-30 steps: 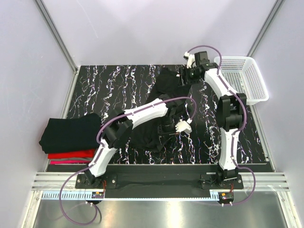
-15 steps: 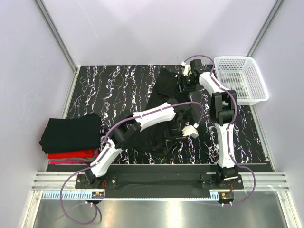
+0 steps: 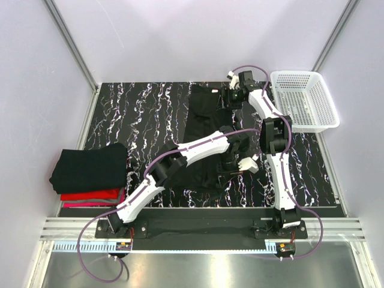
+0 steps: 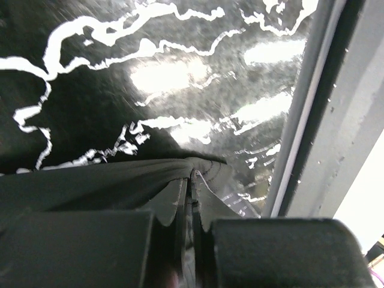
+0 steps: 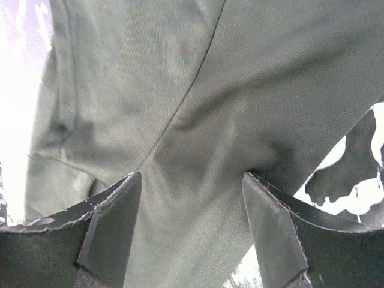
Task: Fold and stack the t-shirts
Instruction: Fold the tshirt
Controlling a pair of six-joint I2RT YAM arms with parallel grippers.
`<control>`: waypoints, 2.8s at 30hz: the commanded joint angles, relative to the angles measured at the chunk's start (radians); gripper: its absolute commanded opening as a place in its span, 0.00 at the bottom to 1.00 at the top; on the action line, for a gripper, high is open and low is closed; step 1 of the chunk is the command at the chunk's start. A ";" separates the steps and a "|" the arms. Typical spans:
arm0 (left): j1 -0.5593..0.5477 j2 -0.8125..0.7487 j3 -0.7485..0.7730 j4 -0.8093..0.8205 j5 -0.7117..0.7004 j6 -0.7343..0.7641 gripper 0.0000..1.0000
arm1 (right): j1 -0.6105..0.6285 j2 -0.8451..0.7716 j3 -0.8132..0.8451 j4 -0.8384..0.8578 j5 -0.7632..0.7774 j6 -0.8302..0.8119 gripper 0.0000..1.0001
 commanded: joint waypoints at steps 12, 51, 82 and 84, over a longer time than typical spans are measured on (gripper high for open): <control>-0.010 0.034 0.103 -0.002 0.057 -0.038 0.09 | 0.004 0.103 0.131 0.078 -0.107 0.114 0.79; 0.653 -0.901 -1.409 0.960 0.124 -1.278 0.59 | -0.050 -1.076 -1.681 0.149 -0.328 0.501 0.67; 0.563 -0.781 -1.454 1.034 0.145 -1.327 0.34 | 0.058 -0.941 -1.687 0.248 -0.256 0.559 0.42; 0.555 -0.770 -1.442 1.034 0.159 -1.325 0.32 | 0.061 -0.935 -1.678 0.250 -0.259 0.558 0.41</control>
